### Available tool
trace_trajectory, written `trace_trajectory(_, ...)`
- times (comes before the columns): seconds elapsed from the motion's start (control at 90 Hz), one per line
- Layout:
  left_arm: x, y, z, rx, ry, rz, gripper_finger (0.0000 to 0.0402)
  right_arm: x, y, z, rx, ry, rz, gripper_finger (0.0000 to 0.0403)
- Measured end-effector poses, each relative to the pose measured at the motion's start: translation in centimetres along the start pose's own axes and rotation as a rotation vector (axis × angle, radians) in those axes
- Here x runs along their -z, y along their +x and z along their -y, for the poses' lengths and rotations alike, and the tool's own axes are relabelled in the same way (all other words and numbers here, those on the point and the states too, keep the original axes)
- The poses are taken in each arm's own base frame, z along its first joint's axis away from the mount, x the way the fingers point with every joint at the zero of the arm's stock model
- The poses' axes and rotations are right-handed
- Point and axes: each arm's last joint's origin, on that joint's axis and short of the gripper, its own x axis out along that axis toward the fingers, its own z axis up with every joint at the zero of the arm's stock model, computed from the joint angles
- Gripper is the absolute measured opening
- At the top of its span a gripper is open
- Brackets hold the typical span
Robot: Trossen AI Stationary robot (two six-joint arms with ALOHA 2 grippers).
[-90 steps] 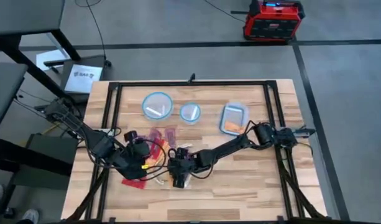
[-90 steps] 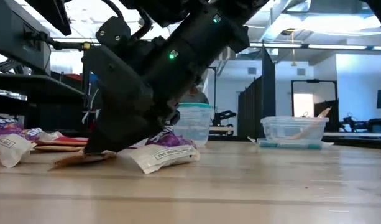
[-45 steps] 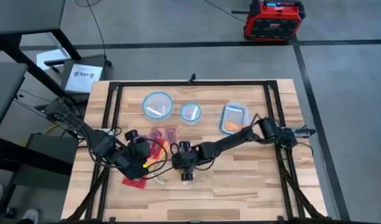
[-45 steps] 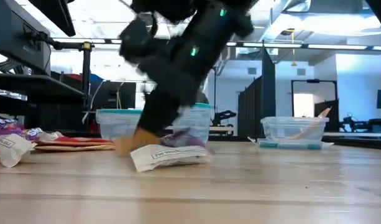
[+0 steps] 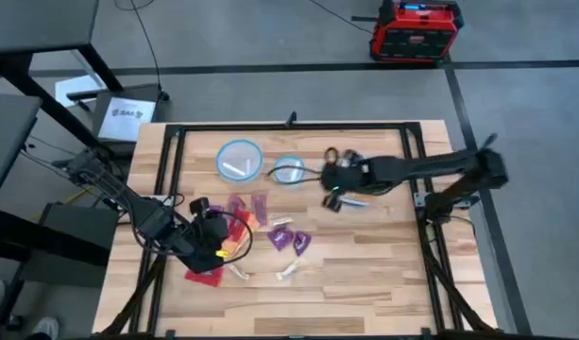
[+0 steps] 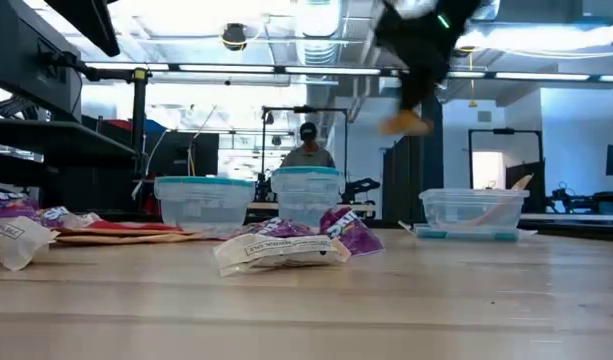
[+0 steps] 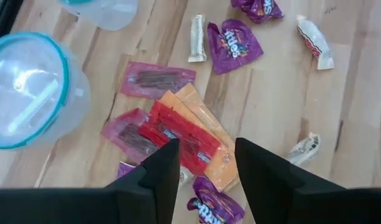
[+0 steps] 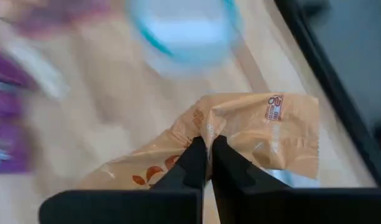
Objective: Sort candy
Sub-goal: Put the bottom right orange candy into the top right transparent bin, then put the two orange candies into the top right transparent bin
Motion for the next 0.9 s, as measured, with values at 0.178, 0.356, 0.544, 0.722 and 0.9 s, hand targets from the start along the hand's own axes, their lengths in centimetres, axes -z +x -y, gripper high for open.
trace_trajectory(0.178,0.0,0.0,0.0,-0.008,0.003,0.006,0.0139,3.5,0.6,4.3,-0.023,0.164,-0.055,0.0009)
trace_trajectory(0.356,-0.1,0.0,0.0,-0.011,-0.002,0.013,0.0139,4.1,1.3,6.2,0.001,0.238,-0.070,0.0063)
trace_trajectory(0.544,-0.1,0.0,0.0,-0.012,-0.004,0.013,0.0139,3.1,0.7,6.2,-0.074,0.202,-0.012,0.0159)
trace_trajectory(0.722,0.0,0.0,0.0,-0.013,0.029,0.011,0.0139,0.2,-0.6,2.3,-0.421,0.206,0.239,0.0240)
trace_trajectory(0.9,-0.1,0.0,-0.1,-0.034,0.037,0.024,0.0139,-2.2,0.2,-6.9,-0.677,-0.024,0.551,0.0254)
